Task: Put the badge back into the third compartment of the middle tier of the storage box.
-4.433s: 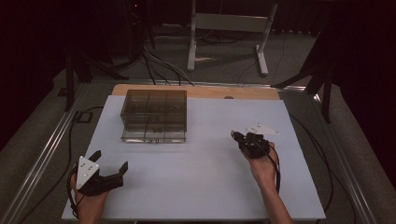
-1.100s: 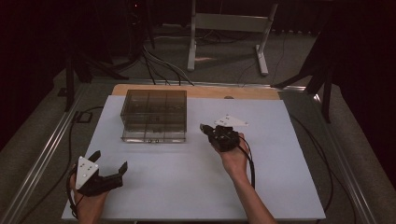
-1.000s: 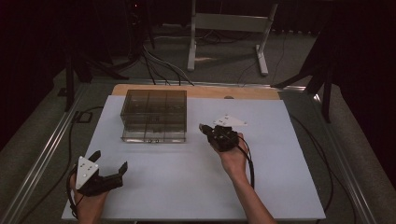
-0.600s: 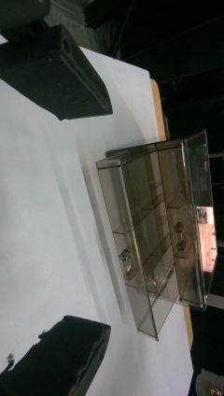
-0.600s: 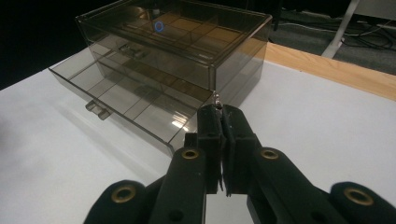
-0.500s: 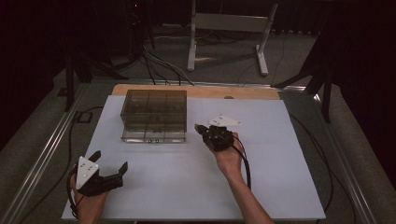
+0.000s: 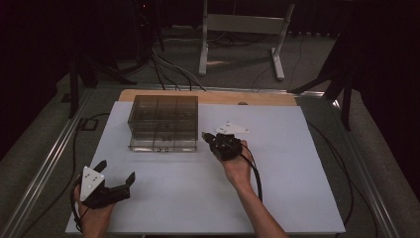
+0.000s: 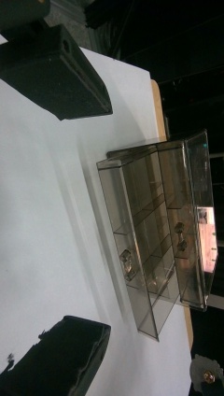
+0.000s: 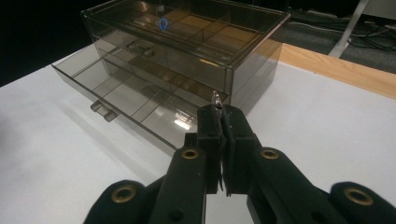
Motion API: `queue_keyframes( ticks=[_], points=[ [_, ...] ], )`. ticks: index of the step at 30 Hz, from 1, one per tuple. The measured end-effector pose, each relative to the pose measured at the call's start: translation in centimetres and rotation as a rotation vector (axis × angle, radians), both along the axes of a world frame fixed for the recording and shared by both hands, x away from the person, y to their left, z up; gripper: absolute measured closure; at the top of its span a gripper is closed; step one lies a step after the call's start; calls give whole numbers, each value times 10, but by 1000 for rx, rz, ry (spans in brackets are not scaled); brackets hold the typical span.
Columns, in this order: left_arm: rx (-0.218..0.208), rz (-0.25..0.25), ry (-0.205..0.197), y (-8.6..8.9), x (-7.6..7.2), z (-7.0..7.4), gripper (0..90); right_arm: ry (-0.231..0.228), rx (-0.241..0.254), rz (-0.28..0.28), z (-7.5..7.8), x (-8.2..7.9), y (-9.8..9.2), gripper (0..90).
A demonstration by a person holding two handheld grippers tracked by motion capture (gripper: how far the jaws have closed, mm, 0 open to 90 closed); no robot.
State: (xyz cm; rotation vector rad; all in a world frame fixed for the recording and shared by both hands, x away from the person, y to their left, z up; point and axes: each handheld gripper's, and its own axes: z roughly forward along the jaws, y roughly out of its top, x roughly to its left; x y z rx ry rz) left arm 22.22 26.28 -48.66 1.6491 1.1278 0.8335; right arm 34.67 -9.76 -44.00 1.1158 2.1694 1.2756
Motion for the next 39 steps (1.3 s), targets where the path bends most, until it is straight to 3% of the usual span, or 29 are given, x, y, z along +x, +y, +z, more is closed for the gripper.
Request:
queue_keyframes(
  ticks=[39],
  points=[
    [-3,3,-1,1,0,0,6,5,-27,45,-12,9,36,876]
  ],
)
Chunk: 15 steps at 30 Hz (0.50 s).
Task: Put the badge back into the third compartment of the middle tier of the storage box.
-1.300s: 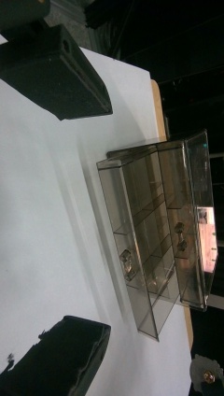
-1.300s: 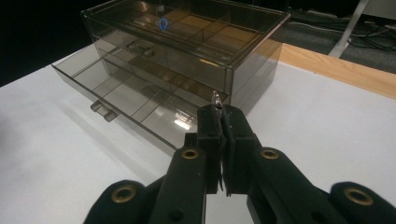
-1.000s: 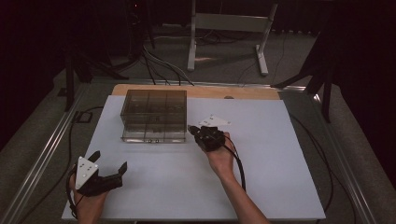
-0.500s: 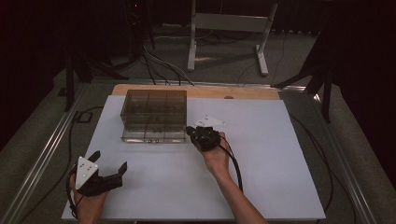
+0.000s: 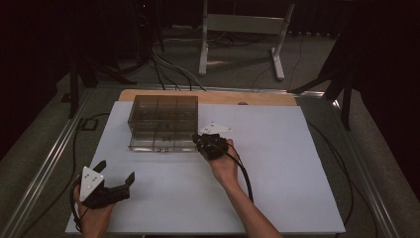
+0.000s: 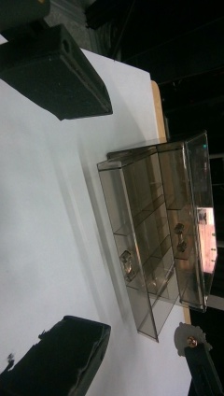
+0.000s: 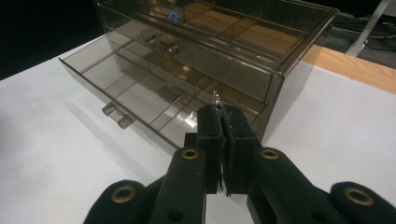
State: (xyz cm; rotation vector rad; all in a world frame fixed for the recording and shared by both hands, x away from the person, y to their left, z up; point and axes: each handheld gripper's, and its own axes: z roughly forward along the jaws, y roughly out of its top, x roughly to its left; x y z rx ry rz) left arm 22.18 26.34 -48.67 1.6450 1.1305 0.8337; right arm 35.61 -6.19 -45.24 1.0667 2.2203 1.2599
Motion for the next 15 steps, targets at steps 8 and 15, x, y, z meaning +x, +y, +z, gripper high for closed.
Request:
queue_keyframes(
  ticks=[8,15],
  points=[
    [4,-3,0,-1,0,0,6,3,-18,13,-2,3,6,876],
    [5,-3,0,-1,0,0,6,-1,-50,15,-3,7,12,876]
  ],
)
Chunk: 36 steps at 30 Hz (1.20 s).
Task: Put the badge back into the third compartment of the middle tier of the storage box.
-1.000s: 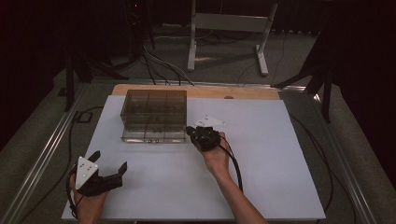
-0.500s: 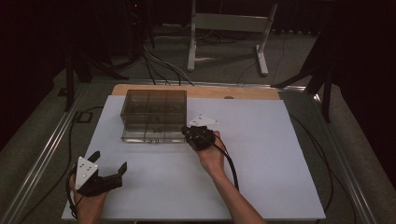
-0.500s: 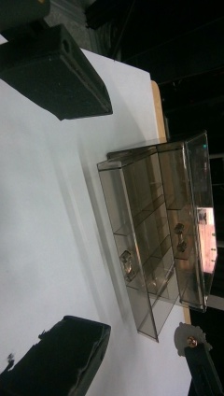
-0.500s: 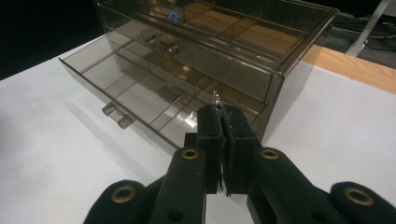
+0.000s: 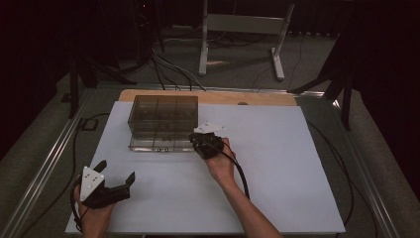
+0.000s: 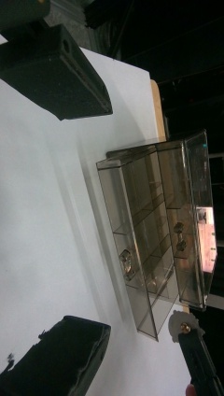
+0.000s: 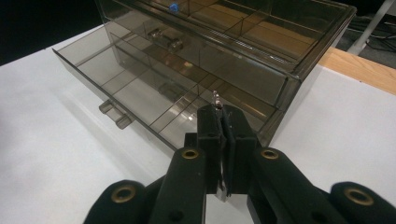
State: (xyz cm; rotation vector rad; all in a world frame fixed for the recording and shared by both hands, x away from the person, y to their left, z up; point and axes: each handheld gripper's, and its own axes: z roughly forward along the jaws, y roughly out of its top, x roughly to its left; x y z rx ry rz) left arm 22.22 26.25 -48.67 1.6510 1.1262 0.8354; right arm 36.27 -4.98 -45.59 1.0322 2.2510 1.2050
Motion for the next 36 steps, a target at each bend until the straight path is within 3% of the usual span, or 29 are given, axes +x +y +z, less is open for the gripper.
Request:
queue_keyframes(
  ticks=[20,36],
  points=[
    [-4,-2,0,0,0,0,6,38,-51,-13,-20,12,12,872],
    [-3,-5,-1,0,0,0,6,55,-38,8,-23,11,15,846]
  ],
)
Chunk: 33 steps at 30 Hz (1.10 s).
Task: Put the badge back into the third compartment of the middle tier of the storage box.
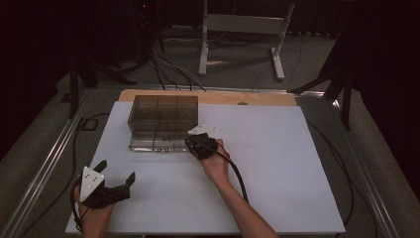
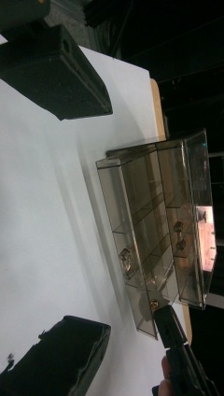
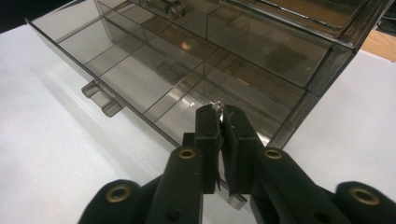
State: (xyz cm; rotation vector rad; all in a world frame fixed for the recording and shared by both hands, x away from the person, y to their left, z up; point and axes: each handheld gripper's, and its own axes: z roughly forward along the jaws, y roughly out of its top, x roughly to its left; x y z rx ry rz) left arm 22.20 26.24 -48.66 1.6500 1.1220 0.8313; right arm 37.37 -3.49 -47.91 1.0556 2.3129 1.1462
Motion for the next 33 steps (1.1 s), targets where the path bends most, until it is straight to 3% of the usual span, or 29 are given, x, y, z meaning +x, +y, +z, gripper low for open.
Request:
queue_keyframes(
  ticks=[10,11,16,29,33],
  points=[
    [-2,0,0,-1,1,0,6,6,47,16,3,0,-2,638],
    [-2,0,0,-1,1,0,6,4,60,16,4,0,-4,584],
    [-3,-1,1,-1,1,0,6,-9,96,13,9,1,-10,506],
    [-4,-1,5,-1,2,-1,6,-12,75,-57,21,-3,-34,210],
    [-4,-1,5,-1,2,-1,6,-11,71,-80,25,-5,-43,155]
  ],
)
